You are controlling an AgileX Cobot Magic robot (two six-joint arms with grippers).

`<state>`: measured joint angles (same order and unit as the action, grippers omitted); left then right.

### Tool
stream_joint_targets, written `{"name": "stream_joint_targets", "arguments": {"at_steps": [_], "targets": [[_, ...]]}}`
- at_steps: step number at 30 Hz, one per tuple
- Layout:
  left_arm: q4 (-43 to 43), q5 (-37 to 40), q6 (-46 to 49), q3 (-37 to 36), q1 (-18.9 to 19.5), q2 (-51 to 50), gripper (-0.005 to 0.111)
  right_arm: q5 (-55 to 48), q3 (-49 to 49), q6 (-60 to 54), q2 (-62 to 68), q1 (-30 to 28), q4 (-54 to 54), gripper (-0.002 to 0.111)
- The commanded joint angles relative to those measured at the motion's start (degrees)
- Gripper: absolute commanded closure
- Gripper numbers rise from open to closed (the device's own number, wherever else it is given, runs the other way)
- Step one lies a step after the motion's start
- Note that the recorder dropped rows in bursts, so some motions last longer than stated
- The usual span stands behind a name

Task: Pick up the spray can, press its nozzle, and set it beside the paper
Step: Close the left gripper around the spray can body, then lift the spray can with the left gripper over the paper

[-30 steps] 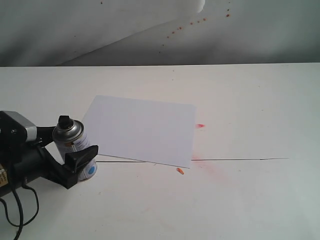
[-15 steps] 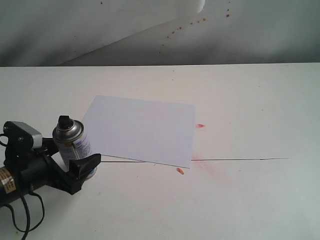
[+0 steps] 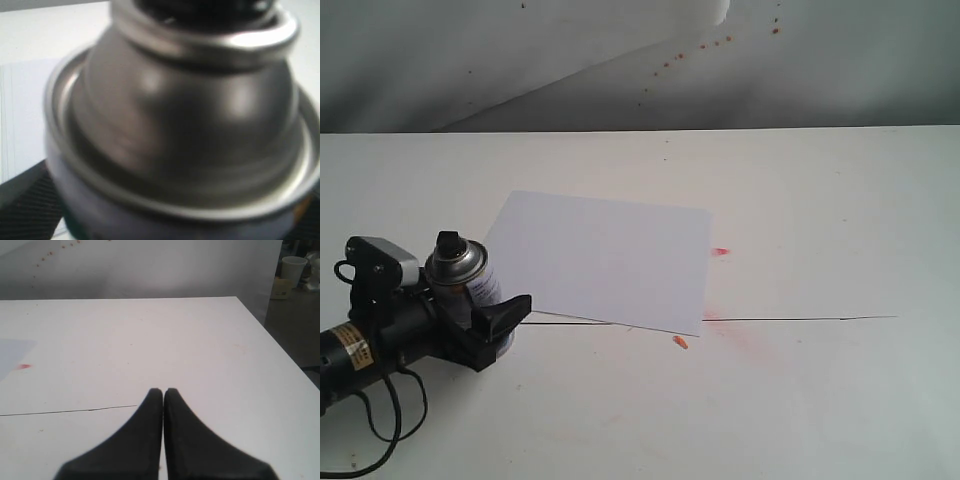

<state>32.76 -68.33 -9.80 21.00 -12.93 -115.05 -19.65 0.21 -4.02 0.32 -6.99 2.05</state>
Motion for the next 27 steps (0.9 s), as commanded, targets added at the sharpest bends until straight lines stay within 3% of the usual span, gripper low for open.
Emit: {"name": "stream_joint_targets", "arguments": {"at_steps": [1, 2, 3, 4, 5, 10, 11, 14, 16, 18, 23, 27], "targets": [[1.73, -0.86, -0.67, 0.56, -0.32, -0.22, 0.036, 0.06, -0.21, -0.21, -0.32, -0.4, 0.17, 0.107], [3.04, -0.86, -0.67, 0.56, -0.32, -0.22, 0.046, 0.06, -0.21, -0.21, -0.32, -0.4, 0.17, 0.107], [6.04, -0.86, -0.67, 0.56, -0.32, -0.22, 0.07, 0.06, -0.21, -0.21, -0.32, -0.4, 0.17, 0.107], [7.38, -0.86, -0.51, 0.56, -0.32, -0.22, 0.081, 0.06, -0.21, -0.21, -0.32, -0.4, 0.17, 0.107], [8.96, -0.86, -0.34, 0.56, -0.32, -0.22, 0.106, 0.06, -0.21, -0.21, -0.32, -0.4, 0.17, 0.107], [4.8, 1.65, -4.48, 0.56, -0.32, 5.25, 0.107, 0.06, -0.21, -0.21, -0.32, -0.4, 0.17, 0.107], [3.53, 6.19, -4.87, 0.83, -0.32, 8.59, 0.107, 0.06, -0.21, -0.21, -0.32, -0.4, 0.17, 0.107], [3.26, 31.68, -10.52, 5.55, -0.47, 21.04, 0.107, 0.06, -0.21, -0.21, -0.32, -0.4, 0.17, 0.107], [10.41, 43.12, -18.88, 11.35, -1.43, 27.3, 0.107, 0.06, -0.21, -0.21, -0.32, -0.4, 0.17, 0.107], [17.82, 57.01, -21.03, 17.55, -5.27, 30.68, 0.107, 0.06, -0.21, -0.21, -0.32, -0.4, 0.17, 0.107], [25.21, 75.25, -19.6, 26.89, -13.28, 27.93, 0.107, 0.06, -0.21, -0.21, -0.32, -0.4, 0.17, 0.107], [24.88, 80.96, -14.52, 31.8, -16.77, 22.59, 0.107, 0.06, -0.21, -0.21, -0.32, -0.4, 0.17, 0.107]]}}
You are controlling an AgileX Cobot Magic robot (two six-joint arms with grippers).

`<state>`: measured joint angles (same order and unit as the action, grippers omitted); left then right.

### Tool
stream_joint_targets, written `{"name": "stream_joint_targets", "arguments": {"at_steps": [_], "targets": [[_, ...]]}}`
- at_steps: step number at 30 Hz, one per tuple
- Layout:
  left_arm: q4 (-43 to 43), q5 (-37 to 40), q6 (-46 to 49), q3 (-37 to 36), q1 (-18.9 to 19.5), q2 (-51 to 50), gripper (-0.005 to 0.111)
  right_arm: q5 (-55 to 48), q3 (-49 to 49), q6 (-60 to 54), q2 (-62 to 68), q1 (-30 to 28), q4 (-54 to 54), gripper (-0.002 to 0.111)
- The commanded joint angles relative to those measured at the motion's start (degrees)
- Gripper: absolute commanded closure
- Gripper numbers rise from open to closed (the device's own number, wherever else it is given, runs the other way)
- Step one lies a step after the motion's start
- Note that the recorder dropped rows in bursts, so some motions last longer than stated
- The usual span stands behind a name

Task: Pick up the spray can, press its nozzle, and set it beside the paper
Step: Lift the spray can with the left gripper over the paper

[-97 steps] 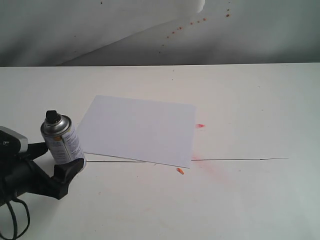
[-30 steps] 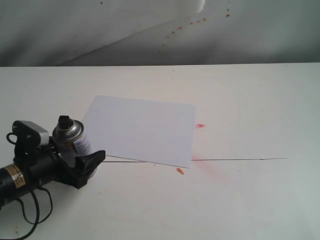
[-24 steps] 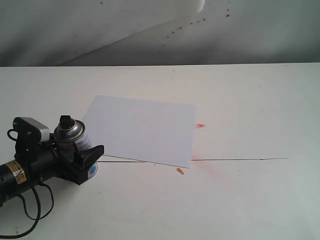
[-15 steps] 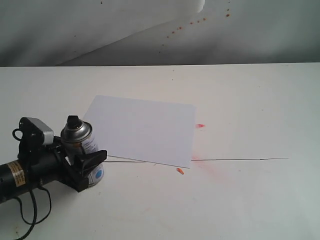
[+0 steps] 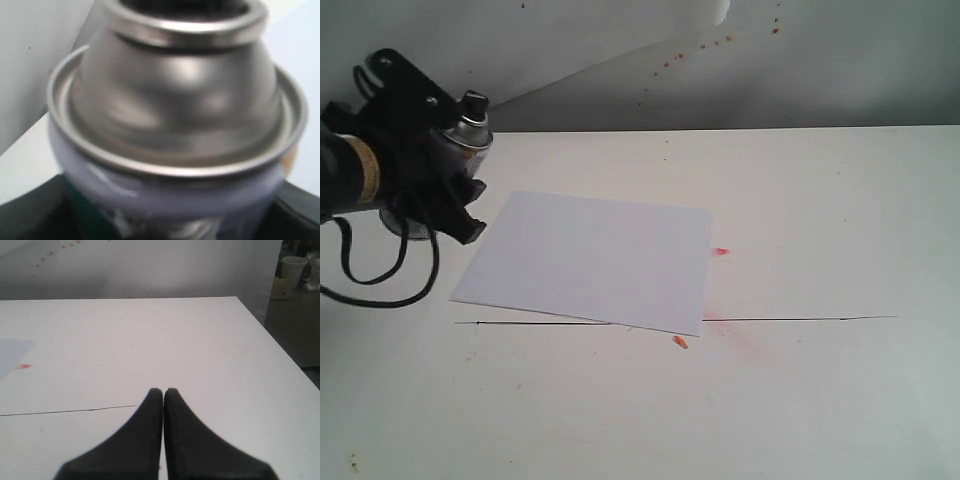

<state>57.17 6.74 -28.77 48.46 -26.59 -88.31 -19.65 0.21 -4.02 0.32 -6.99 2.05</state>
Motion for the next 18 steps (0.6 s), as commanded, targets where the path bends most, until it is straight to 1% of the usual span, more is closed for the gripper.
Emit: {"name": "stream_joint_targets", "arguments": {"at_steps": [1, 4, 6, 8, 10, 12, 14, 18], "targets": [[0.12, 6.46, 6.42, 4.95, -3.88, -5.31, 0.107, 0.06, -0.21, -0.21, -0.32, -0.4, 0.17, 0.107], [-0.61, 10.16, 12.52, 7.26, -5.83, -9.4, 0.107, 0.06, -0.21, -0.21, -0.32, -0.4, 0.17, 0.107], [-4.13, 12.59, 18.41, 9.33, -6.66, -11.85, 0.107, 0.06, -0.21, -0.21, -0.32, -0.4, 0.17, 0.107], [-10.11, 13.03, 25.86, 11.62, -6.69, -13.87, 0.107, 0.06, -0.21, -0.21, -0.32, -0.4, 0.17, 0.107], [-16.7, 13.48, 35.24, 13.91, -6.69, -15.36, 0.107, 0.06, -0.21, -0.21, -0.32, -0.4, 0.17, 0.107], [-22.75, 15.47, 44.36, 16.59, -6.69, -17.14, 0.107, 0.06, -0.21, -0.21, -0.32, -0.4, 0.17, 0.107], [-29.85, 19.26, 54.2, 20.26, -6.69, -19.08, 0.107, 0.06, -0.21, -0.21, -0.32, -0.4, 0.17, 0.107], [-40.23, 27.6, 67.34, 28.05, -6.69, -23.2, 0.107, 0.06, -0.21, -0.21, -0.32, -0.4, 0.17, 0.107]]}}
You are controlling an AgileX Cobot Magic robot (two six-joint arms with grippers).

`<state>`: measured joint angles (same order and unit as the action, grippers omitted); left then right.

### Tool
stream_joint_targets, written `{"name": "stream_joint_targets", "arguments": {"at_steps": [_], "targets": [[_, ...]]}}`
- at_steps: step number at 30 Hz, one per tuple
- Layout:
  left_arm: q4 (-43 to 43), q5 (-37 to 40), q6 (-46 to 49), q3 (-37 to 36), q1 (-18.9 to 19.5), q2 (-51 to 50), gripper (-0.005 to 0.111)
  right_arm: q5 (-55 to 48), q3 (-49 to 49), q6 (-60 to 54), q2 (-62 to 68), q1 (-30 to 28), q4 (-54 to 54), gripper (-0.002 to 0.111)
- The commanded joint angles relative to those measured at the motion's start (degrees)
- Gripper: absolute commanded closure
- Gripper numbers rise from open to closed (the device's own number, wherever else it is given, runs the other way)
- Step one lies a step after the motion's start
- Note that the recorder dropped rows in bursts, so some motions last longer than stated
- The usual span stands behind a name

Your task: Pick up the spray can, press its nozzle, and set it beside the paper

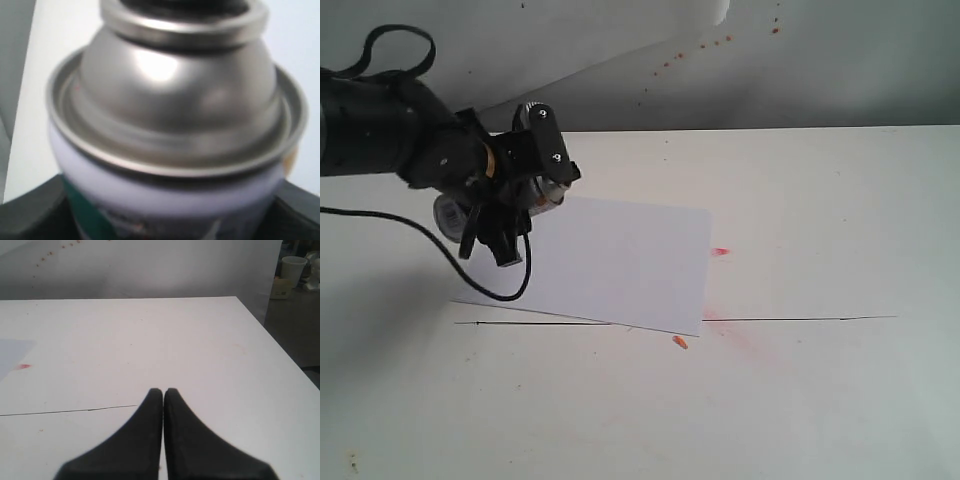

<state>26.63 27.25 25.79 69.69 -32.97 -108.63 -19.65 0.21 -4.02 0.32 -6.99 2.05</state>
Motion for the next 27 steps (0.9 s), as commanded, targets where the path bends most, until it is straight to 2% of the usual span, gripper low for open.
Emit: {"name": "stream_joint_targets", "arguments": {"at_steps": [1, 5, 8, 21, 27], "targets": [[-11.24, 8.9, 14.76, 8.87, -0.32, -3.75, 0.107, 0.06, -0.21, -0.21, -0.32, -0.4, 0.17, 0.107], [-14.63, 17.06, 18.73, 15.86, -0.32, -7.66, 0.107, 0.06, -0.21, -0.21, -0.32, -0.4, 0.17, 0.107], [-17.76, 19.76, 21.66, 18.64, -0.32, -9.25, 0.107, 0.06, -0.21, -0.21, -0.32, -0.4, 0.17, 0.107], [-21.87, 21.13, 25.81, 19.26, -0.32, -11.91, 0.107, 0.89, -0.21, -0.22, -0.32, -0.4, 0.39, 0.107], [-21.87, 21.13, 26.68, 19.26, -0.32, -12.05, 0.107, 9.16, -0.21, 0.1, -0.32, -0.4, 14.1, 0.107]]}}
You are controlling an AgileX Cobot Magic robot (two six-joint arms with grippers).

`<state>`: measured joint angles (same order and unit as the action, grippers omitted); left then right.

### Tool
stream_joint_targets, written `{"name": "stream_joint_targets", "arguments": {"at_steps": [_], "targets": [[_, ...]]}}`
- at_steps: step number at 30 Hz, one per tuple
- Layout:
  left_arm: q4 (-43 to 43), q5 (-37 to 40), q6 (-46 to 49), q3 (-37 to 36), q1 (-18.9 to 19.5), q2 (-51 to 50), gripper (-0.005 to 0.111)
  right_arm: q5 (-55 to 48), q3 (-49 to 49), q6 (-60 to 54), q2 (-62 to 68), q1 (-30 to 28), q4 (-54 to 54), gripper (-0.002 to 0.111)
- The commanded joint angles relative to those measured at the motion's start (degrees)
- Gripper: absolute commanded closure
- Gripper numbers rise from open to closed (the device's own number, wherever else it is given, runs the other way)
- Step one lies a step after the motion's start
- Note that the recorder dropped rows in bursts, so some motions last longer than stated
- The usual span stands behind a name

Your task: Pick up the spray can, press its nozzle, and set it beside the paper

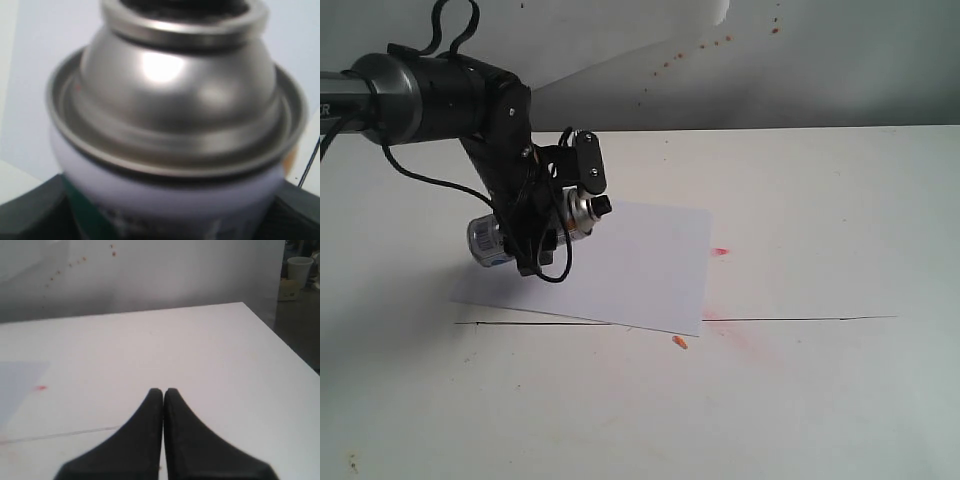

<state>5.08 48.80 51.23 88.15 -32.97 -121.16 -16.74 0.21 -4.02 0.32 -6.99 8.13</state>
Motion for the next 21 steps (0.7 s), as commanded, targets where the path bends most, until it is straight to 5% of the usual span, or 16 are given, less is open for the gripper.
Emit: {"name": "stream_joint_targets", "arguments": {"at_steps": [1, 21], "targets": [[-0.32, -0.41, 1.5, 0.81, -0.32, 0.47, 0.107, 7.5, -0.21, 0.1, -0.32, -0.4, 7.64, 0.107], [4.66, 2.64, 1.27, 0.81, -0.32, 0.05, 0.107, 22.6, 0.36, 3.17, -0.32, -0.4, 12.96, 0.107]]}}
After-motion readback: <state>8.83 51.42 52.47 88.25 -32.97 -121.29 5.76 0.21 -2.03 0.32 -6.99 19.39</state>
